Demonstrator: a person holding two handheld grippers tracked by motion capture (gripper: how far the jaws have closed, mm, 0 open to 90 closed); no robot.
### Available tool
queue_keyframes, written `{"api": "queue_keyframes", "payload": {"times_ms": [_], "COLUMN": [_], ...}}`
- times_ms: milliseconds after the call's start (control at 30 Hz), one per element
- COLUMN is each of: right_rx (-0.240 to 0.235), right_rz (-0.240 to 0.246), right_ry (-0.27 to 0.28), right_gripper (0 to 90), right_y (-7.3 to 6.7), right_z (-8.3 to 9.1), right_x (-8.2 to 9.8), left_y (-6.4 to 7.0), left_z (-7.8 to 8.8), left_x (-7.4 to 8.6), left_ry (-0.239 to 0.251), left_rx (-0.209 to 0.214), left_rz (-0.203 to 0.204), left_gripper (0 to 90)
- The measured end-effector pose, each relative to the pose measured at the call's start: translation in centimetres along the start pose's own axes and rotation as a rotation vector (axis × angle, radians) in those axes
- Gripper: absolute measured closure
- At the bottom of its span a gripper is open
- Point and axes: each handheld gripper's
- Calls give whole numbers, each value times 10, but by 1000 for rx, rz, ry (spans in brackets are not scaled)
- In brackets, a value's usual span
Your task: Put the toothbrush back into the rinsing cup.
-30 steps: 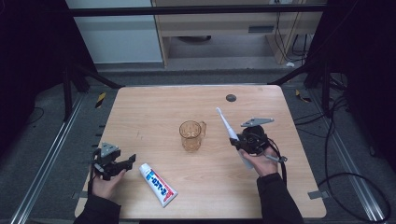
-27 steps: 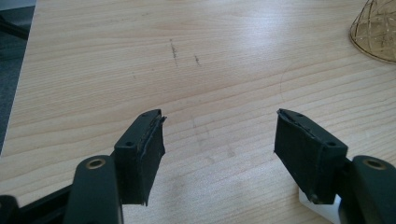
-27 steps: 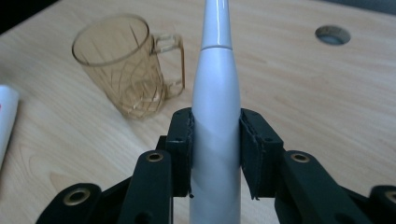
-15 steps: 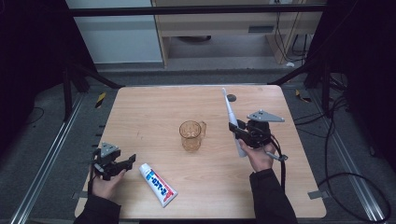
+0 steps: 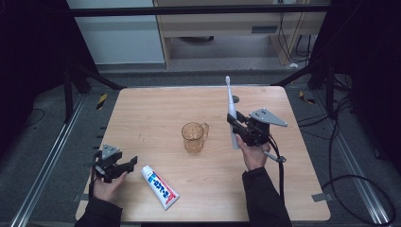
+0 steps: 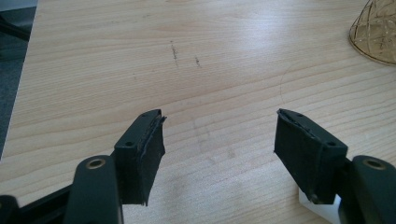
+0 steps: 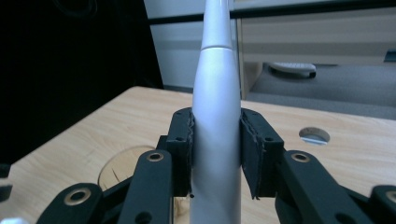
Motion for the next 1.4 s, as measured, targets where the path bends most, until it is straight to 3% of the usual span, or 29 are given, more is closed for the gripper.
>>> {"api": "queue_keyframes", "payload": {"times_ms": [133, 933, 1400], "right_rx": [2, -18, -59], "right_rz": [-5, -47, -69], "right_ry": [31, 96, 123], "right_gripper": [668, 668, 668], "right_y": [-4, -21, -35], "right_z": [-5, -42, -63], "right_x": [0, -1, -2], "left_y": [0, -1, -1], "left_z": [0, 0, 0], "left_x": [0, 0, 0], "left_ry": [0, 1, 6], "left_rx": [1, 2, 3], "left_rz": [0, 3, 7], "left_gripper": [321, 322, 321]}}
Point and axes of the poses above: each handheld gripper's, and its own axes: z roughly backward along the jaws, x roughly out of its underside, y roughly to its right
